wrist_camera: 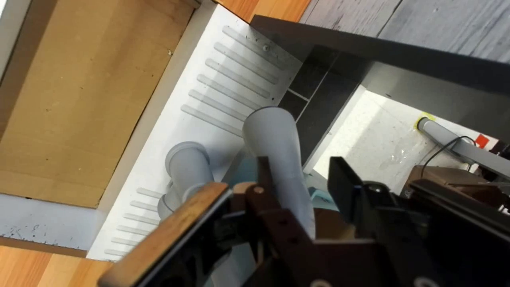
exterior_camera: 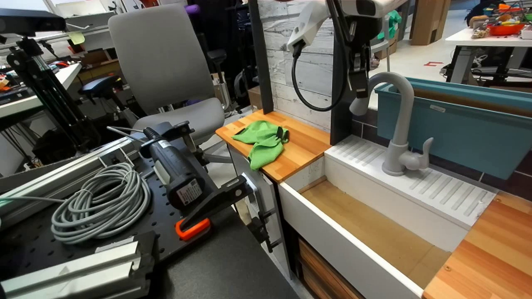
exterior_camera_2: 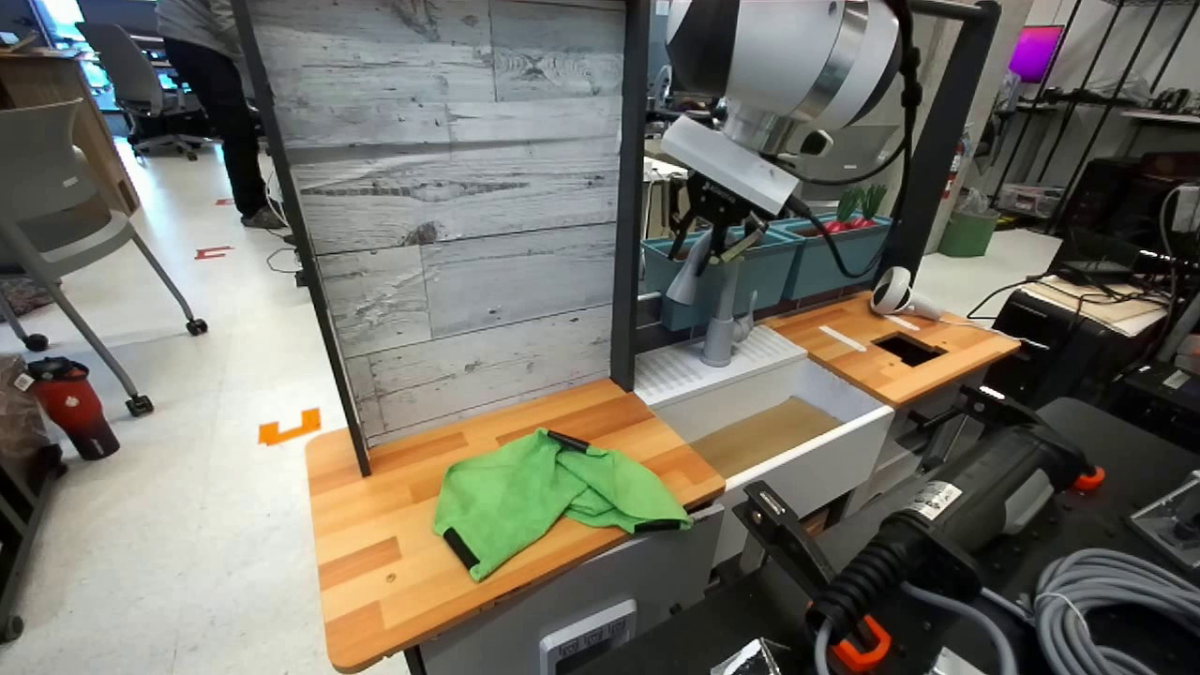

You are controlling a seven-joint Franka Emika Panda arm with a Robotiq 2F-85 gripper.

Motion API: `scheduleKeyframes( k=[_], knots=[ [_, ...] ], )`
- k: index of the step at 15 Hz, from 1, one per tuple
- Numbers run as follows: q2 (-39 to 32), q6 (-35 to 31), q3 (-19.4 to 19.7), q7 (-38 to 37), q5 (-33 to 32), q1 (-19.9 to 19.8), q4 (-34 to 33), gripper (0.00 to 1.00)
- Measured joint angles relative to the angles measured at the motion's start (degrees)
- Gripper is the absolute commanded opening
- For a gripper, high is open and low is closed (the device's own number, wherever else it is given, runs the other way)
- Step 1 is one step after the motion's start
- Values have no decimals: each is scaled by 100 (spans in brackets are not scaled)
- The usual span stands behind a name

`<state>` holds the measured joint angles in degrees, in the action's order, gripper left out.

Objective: Move the green towel to the right and push the faucet to the right then fold the towel once from right to left.

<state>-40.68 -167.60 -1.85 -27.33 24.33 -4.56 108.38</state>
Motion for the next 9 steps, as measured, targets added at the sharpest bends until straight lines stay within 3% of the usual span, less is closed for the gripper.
scheduleKeyframes(
  k=[1, 9],
  knots=[
    [0, 0, -1, 4, 4, -27, 13, 2],
    [41, -1, -107, 177, 93, -170, 95, 6]
  ],
)
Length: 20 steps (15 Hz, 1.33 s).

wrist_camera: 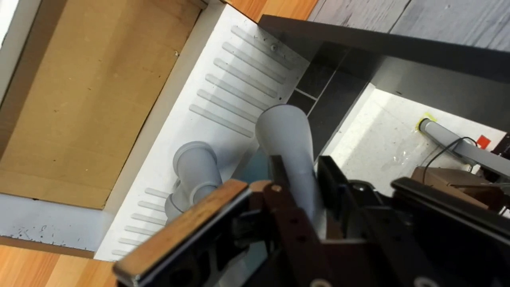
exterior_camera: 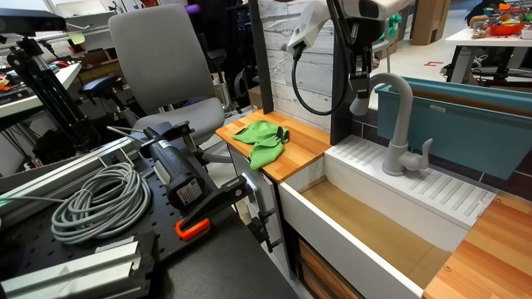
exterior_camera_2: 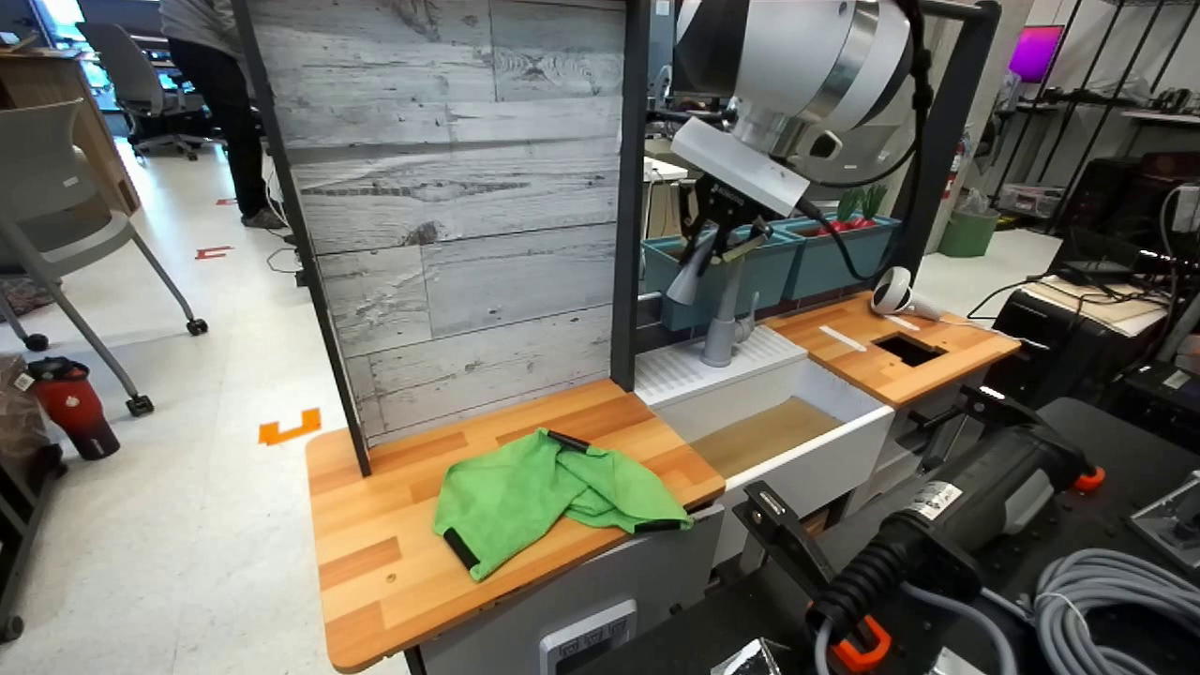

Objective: Move the green towel to the right and push the faucet to the right then fold the towel once from right to left.

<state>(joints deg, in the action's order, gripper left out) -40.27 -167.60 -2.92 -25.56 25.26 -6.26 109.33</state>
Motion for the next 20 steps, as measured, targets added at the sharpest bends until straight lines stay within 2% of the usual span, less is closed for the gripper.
scheduleKeyframes(
  k=[8, 13, 16, 20],
  knots=[
    [177, 39, 26, 672, -39, -42, 266, 6],
    [427, 541, 217, 1144, -392, -77, 486, 6],
    [610, 1064, 611, 1240, -1019, -20, 638, 6],
    [702, 1601, 1437, 1250, -2098, 111, 757, 6]
  ],
)
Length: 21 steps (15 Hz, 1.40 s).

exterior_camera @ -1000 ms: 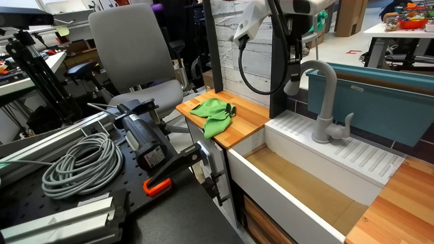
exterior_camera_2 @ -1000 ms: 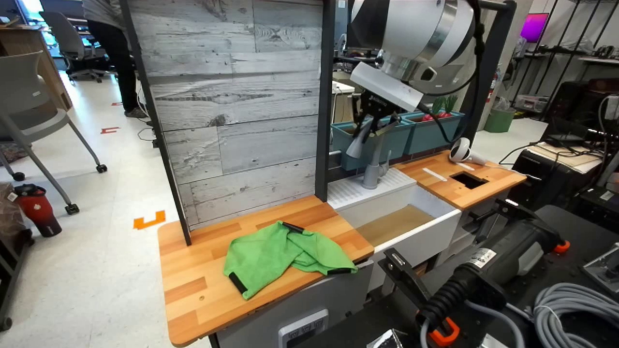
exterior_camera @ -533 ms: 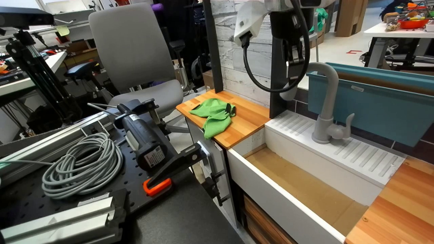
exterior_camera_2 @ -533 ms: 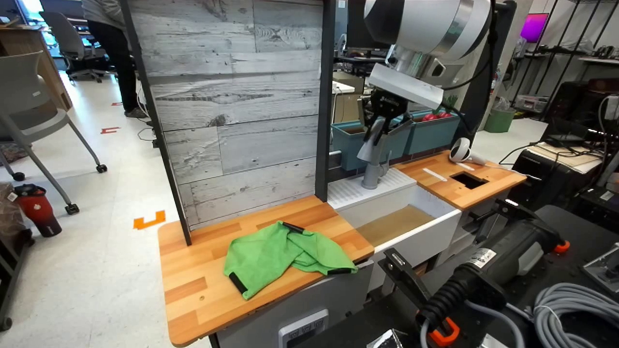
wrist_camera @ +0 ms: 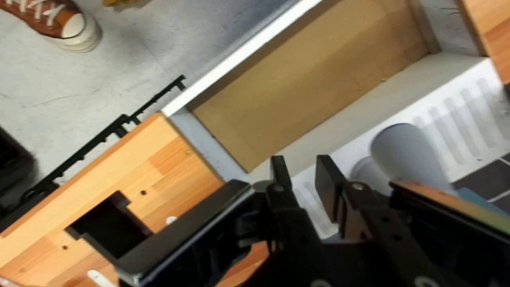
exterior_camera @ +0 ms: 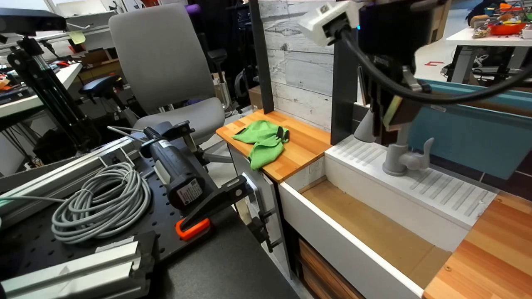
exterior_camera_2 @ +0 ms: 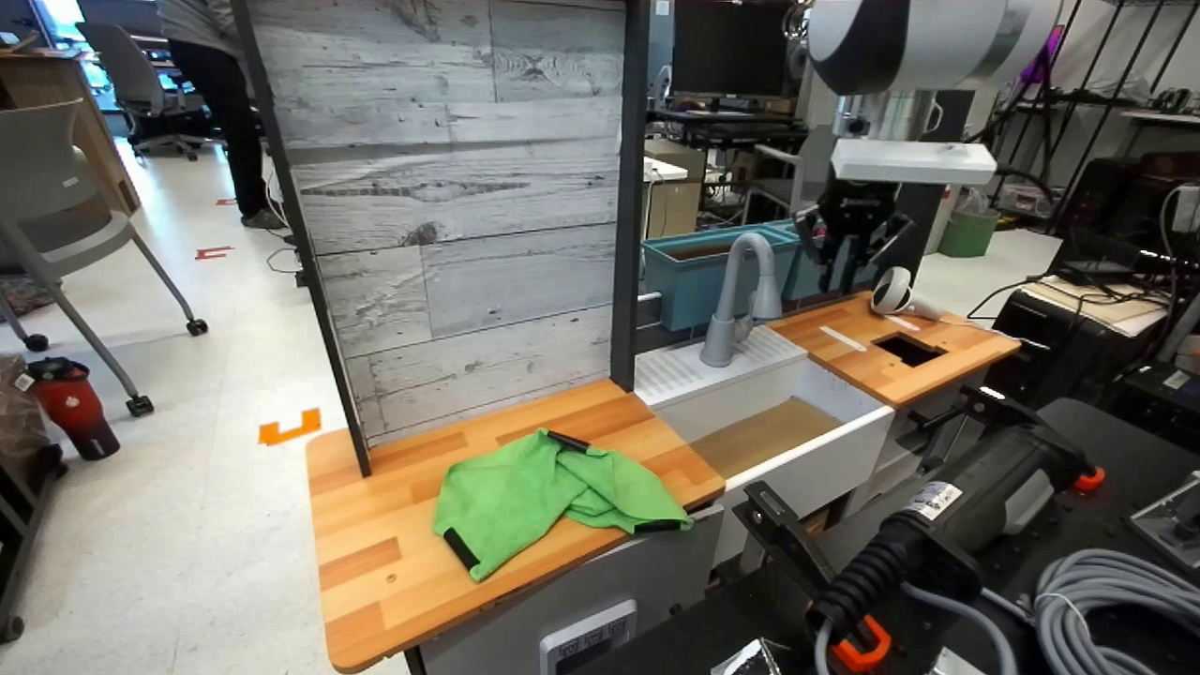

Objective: Move the green towel to the right and push the faucet to the right then fold the towel once from right to left.

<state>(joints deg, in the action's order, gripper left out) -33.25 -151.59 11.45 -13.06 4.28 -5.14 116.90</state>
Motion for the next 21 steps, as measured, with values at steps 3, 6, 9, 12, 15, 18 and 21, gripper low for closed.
scheduleKeyframes(
  k=[3, 6, 9, 12, 15, 18, 21],
  knots=[
    [-1, 87, 391, 0, -621, 4, 57, 50],
    [-1, 87, 469, -2, -918, 24, 94, 72],
    [31, 29, 416, 36, -991, 166, 248, 94],
    [160, -270, 241, 135, -992, 354, 622, 100],
    [321, -643, 43, 183, -993, 597, 1095, 100],
    [337, -915, -157, 166, -991, 849, 1369, 100],
    [206, -1062, -351, 84, -962, 1081, 1378, 100]
  ],
)
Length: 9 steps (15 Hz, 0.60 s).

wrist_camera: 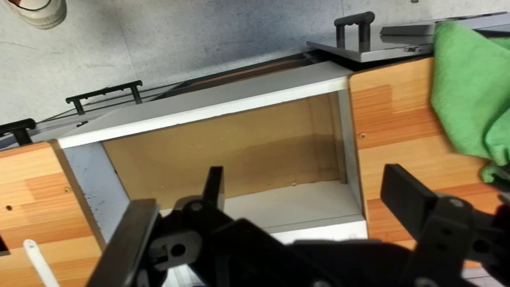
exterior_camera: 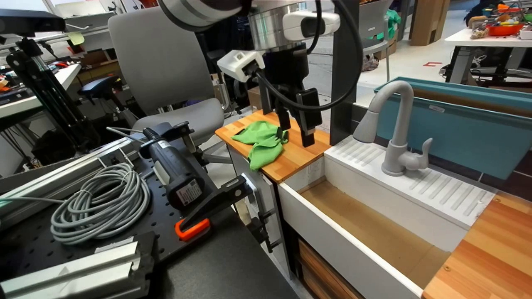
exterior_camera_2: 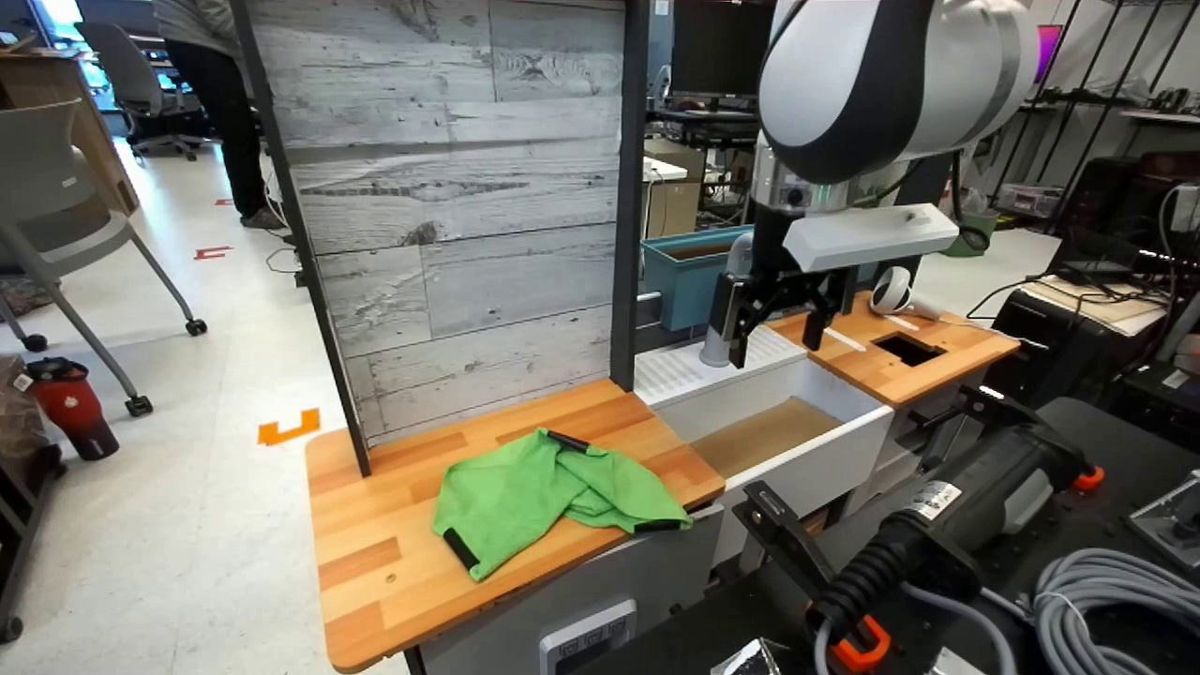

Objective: Move the green towel to the right and push the faucet to the right then fold the towel once from right to left.

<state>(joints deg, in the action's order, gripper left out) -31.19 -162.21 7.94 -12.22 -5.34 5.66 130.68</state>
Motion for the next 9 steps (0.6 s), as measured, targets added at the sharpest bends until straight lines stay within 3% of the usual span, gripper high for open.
scheduleKeyframes(
  k=[9],
  knots=[
    [-1049, -19, -392, -301, 27, 639, -725, 100]
  ],
)
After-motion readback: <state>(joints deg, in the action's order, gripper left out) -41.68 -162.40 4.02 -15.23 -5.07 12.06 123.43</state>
